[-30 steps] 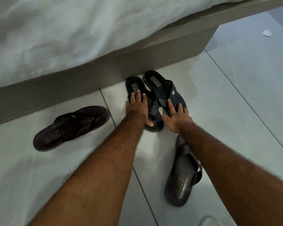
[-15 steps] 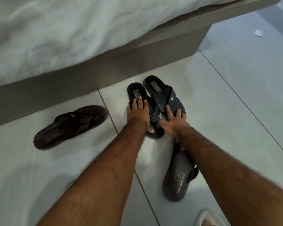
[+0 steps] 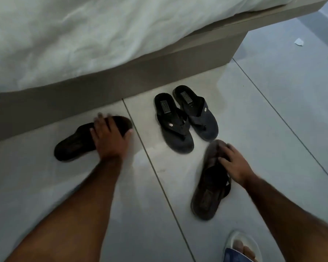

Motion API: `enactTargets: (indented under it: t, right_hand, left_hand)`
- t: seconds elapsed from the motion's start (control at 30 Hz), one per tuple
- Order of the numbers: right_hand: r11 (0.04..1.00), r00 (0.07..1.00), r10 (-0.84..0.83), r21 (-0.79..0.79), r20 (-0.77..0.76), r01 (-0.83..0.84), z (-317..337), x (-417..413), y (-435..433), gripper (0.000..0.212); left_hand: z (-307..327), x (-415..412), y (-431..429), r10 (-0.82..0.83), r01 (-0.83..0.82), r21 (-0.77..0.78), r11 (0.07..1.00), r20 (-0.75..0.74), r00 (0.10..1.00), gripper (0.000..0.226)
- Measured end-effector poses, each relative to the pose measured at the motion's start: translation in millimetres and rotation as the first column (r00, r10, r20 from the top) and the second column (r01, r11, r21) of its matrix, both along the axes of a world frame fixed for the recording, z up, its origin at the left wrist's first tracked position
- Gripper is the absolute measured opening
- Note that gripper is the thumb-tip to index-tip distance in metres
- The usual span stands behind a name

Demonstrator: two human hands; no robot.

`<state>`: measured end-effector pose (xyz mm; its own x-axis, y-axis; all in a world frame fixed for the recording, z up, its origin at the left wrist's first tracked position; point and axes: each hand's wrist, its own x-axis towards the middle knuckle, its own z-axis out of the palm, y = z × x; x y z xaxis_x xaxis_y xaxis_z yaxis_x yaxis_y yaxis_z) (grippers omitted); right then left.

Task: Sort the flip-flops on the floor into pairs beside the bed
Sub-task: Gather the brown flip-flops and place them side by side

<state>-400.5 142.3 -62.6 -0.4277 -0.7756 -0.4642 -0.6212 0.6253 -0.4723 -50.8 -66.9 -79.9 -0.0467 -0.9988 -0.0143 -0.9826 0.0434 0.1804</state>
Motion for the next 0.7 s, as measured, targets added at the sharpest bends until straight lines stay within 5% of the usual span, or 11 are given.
enactTargets:
  t: [0.13, 0.7]
  right_hand:
    - [0.997, 0.997, -0.079, 0.009, -0.003, 0.079, -4, 23, 26, 0.048]
    - [0.983, 0.984, 0.180, -0.019, -0.003, -0.180, -1, 224, -9, 0.058]
  left_hand:
    - [-9, 39, 4, 0.025, -0.025, 0.219, 0.975, 0.005, 1.000, 0.080]
    - [2, 22, 24, -0.016, 0.023, 0.351, 0.936, -0.020, 1.000, 0.069]
